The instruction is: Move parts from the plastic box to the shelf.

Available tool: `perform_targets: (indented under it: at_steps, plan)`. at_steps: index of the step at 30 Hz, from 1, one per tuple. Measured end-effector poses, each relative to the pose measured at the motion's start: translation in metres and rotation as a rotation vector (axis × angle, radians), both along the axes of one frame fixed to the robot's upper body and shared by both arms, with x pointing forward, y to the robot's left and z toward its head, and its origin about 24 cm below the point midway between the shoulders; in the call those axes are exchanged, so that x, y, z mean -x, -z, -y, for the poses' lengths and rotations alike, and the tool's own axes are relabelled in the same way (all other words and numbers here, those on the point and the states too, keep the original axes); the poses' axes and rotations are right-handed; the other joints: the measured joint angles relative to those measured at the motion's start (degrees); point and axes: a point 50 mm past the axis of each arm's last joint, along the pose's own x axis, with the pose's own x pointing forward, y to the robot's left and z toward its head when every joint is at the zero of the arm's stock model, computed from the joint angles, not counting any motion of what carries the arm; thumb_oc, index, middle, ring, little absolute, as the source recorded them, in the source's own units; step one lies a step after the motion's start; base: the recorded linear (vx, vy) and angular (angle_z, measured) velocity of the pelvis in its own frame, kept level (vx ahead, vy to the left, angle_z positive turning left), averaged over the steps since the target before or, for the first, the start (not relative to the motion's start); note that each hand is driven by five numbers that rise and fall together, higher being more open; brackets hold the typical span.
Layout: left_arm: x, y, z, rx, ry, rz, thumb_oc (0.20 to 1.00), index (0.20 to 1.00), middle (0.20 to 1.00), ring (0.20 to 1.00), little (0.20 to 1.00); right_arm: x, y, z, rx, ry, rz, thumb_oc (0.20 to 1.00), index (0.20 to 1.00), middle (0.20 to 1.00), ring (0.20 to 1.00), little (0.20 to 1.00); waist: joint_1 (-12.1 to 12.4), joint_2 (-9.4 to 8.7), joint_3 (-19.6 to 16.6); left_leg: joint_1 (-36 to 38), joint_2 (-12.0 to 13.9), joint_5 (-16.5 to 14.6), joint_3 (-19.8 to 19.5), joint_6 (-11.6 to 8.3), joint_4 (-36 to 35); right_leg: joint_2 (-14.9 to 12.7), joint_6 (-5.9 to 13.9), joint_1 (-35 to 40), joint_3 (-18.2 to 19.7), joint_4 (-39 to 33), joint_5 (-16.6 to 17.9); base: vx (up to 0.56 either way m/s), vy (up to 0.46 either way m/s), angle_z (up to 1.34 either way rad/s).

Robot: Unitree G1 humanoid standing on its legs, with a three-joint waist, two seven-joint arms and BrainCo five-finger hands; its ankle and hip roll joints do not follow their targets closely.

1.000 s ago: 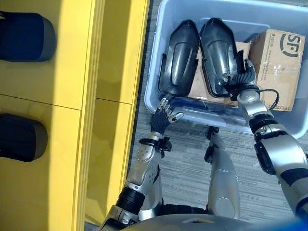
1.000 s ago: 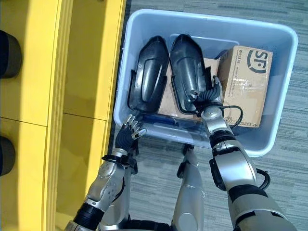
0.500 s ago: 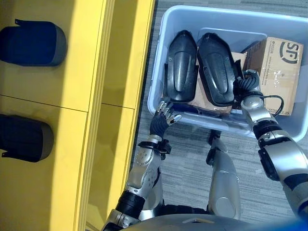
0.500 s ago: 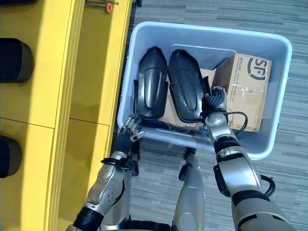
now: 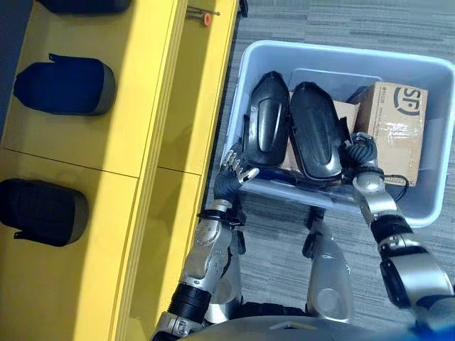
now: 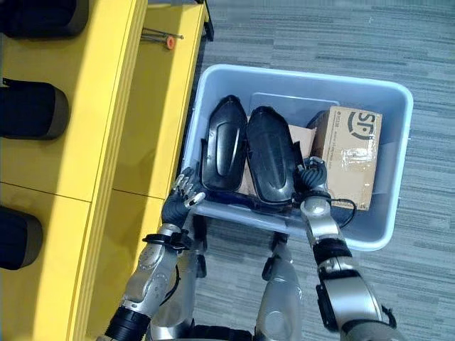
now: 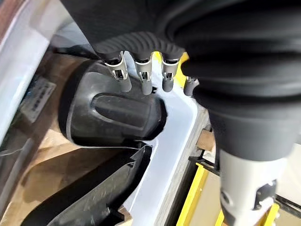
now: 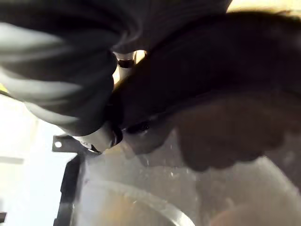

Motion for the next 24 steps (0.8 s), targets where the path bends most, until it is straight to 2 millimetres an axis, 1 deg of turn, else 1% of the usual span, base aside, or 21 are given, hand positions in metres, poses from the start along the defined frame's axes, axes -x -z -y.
perform_targets:
  at_steps: [2,3,5,6,7,8,10,12,14,15,17,18,19,22,24]
  plan:
    - [-0.001,0.001,-0.006,-0.008,-0.026,-0.002,1.0,1.0,1.0,1.0,1.0,0.005,-0.002,-0.012,-0.003,-0.049,0.025,0.2,0.2,0.2,0.2,0.2,-0.85,-0.08,0.09,1.53,0.23,0.53,0.19,-0.03,-1.36,0.86,0.17,1.32,0.06,-0.94,0.27,-0.01,0.01,-0.03]
    - [0.001,0.007,-0.01,-0.017,-0.04,-0.028,1.0,1.0,1.0,1.0,1.0,0.011,0.001,-0.02,-0.026,-0.083,0.031,0.2,0.2,0.2,0.2,0.2,-1.34,-0.12,0.11,3.22,0.44,0.7,0.15,-0.27,-2.12,1.27,0.19,3.01,-0.01,-1.69,0.43,0.0,-0.005,-0.03]
    - [0.002,0.011,-0.017,-0.023,-0.064,-0.041,1.0,1.0,1.0,1.0,1.0,0.018,0.008,-0.033,-0.02,-0.15,0.013,0.2,0.2,0.2,0.2,0.2,-1.41,-0.57,0.04,6.48,0.89,0.7,1.13,-0.3,-3.71,1.78,-0.1,5.5,0.13,-2.8,0.17,0.03,-0.017,-0.14]
    - [0.002,0.011,-0.018,-0.03,-0.07,-0.038,1.0,1.0,1.0,1.0,1.0,0.02,0.008,-0.036,-0.023,-0.168,0.016,0.2,0.2,0.2,0.2,0.2,-1.41,-0.64,0.04,7.45,0.92,1.03,1.39,-0.55,-4.7,2.03,-0.04,6.4,0.15,-3.93,0.29,0.01,-0.032,-0.11]
    - [0.002,0.012,-0.021,-0.039,-0.079,-0.039,1.0,1.0,1.0,1.0,1.0,0.024,0.005,-0.039,-0.014,-0.19,0.03,0.2,0.2,0.2,0.2,0.2,-1.69,-0.69,0.05,8.75,1.05,1.8,1.47,-0.58,-6.0,2.48,0.37,7.64,0.2,-5.05,1.13,0.0,-0.038,-0.03]
    - [0.002,0.012,-0.023,-0.046,-0.085,-0.038,1.0,1.0,1.0,1.0,1.0,0.027,0.003,-0.041,-0.01,-0.206,0.041,0.2,0.2,0.2,0.2,0.2,-1.85,-1.03,0.04,10.32,1.26,2.11,1.59,-0.68,-7.11,2.86,0.3,9.02,0.28,-5.9,1.57,0.01,-0.036,-0.03]
    - [0.003,0.014,-0.029,-0.052,-0.104,-0.047,1.0,1.0,1.0,1.0,1.0,0.03,0.001,-0.042,0.0,-0.224,0.045,0.2,0.2,0.2,0.2,0.2,-2.23,-1.82,0.08,12.58,1.6,2.33,1.91,-0.91,-8.24,3.34,0.28,10.89,0.31,-6.55,1.54,0.0,-0.036,-0.05]
    - [0.005,0.016,-0.033,-0.06,-0.108,-0.049,1.0,1.0,1.0,1.0,1.0,0.033,-0.002,-0.042,0.008,-0.228,0.059,0.2,0.2,0.2,0.2,0.2,-2.53,-2.96,0.07,15.55,1.91,2.39,2.28,-1.02,-9.32,3.89,0.36,13.85,0.34,-7.95,1.65,0.01,-0.046,-0.05]
    - [0.005,0.017,-0.037,-0.071,-0.107,-0.05,1.0,1.0,1.0,1.0,1.0,0.033,-0.008,-0.041,-0.006,-0.221,0.08,0.2,0.2,0.2,0.2,0.2,-3.15,-4.11,-0.01,16.93,2.21,2.19,2.47,-1.24,-9.38,4.25,0.4,15.48,0.46,-8.7,1.68,-0.02,-0.071,-0.05]
    - [0.006,0.018,-0.037,-0.072,-0.107,-0.054,1.0,1.0,1.0,1.0,1.0,0.036,-0.01,-0.039,-0.008,-0.218,0.089,0.2,0.2,0.2,0.2,0.2,-2.98,-4.45,0.03,18.02,2.27,2.1,2.6,-1.21,-9.38,4.37,0.42,16.66,0.51,-9.06,1.77,-0.01,-0.062,0.0]
    - [0.009,0.022,-0.042,-0.072,-0.119,-0.067,1.0,1.0,1.0,1.0,1.0,0.041,-0.012,-0.038,-0.013,-0.225,0.1,0.2,0.2,0.2,0.2,0.2,-2.97,-4.99,0.04,20.78,2.5,1.62,2.85,-1.66,-9.41,4.59,0.4,19.39,0.5,-9.45,1.53,-0.03,-0.053,-0.08]
    - [0.011,0.024,-0.044,-0.075,-0.12,-0.074,1.0,1.0,1.0,1.0,1.0,0.042,-0.013,-0.039,-0.016,-0.232,0.108,0.2,0.2,0.2,0.2,0.2,-2.98,-5.18,0.02,21.71,2.58,1.24,2.97,-1.63,-9.4,4.68,0.42,20.18,0.52,-9.46,1.35,-0.04,-0.082,-0.08]
    - [0.014,0.027,-0.049,-0.088,-0.126,-0.083,1.0,1.0,1.0,1.0,1.0,0.044,-0.015,-0.04,-0.03,-0.233,0.122,0.2,0.2,0.2,0.2,0.2,-3.17,-5.45,-0.01,22.47,2.64,1.07,2.89,-1.6,-9.4,4.78,0.49,20.96,0.81,-9.45,1.22,0.0,-0.081,-0.02]
    - [0.017,0.03,-0.059,-0.088,-0.156,-0.096,1.0,1.0,1.0,1.0,1.0,0.052,-0.012,-0.047,-0.08,-0.239,0.121,0.2,0.2,0.2,0.2,0.2,-3.08,-5.89,-0.25,24.75,2.82,0.56,3.02,-1.7,-9.52,5.0,0.71,23.43,1.11,-9.45,0.72,0.02,-0.044,-0.05]
    - [0.021,0.033,-0.067,-0.093,-0.181,-0.109,1.0,1.0,1.0,1.0,1.0,0.058,-0.009,-0.049,-0.096,-0.254,0.11,0.2,0.2,0.2,0.2,0.2,-2.85,-6.46,-1.63,25.36,2.83,0.48,3.06,-1.64,-9.68,4.97,0.62,23.66,1.27,-9.44,0.07,0.01,-0.079,0.01]
